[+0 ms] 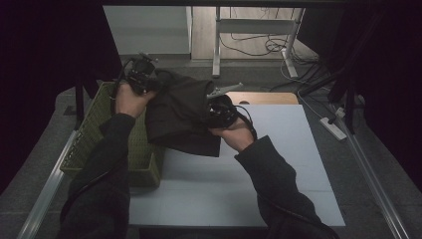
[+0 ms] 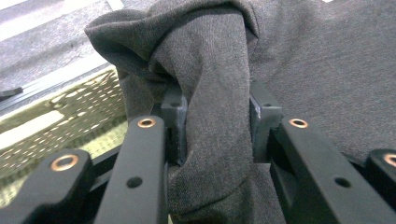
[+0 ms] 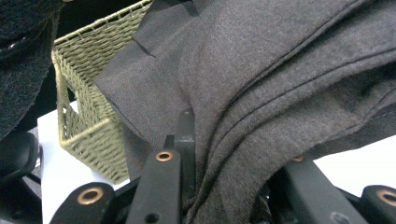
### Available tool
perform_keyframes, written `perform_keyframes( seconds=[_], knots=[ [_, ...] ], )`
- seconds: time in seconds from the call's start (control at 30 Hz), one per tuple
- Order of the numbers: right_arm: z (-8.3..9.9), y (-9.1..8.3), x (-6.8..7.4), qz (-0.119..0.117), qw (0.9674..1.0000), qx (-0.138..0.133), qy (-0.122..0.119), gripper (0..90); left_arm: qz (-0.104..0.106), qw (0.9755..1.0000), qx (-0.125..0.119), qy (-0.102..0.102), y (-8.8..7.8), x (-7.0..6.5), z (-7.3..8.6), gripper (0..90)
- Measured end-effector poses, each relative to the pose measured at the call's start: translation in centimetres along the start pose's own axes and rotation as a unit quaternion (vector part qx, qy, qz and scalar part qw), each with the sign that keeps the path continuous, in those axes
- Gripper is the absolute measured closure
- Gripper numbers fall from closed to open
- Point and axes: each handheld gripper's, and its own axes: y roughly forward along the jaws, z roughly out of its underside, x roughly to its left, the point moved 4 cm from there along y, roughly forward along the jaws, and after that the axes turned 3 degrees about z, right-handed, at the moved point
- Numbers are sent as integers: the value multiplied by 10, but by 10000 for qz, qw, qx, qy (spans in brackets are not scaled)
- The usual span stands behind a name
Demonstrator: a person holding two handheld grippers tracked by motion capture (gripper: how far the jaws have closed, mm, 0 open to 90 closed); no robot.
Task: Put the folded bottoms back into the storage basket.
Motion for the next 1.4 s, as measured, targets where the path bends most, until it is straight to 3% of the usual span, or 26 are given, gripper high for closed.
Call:
perform_keyframes(
  seconds=[0.5,1.07,1.4],
  knots=[
    [-25,44,24,-132,9996,91,-223,716,-213,9993,74,-293,-21,45,28,660],
    [-41,91,49,-204,9987,236,-414,713,-360,9975,100,-594,-31,89,66,657],
    [-46,120,65,-270,9979,338,-484,710,-424,9952,167,-872,-33,114,91,650]
  ],
)
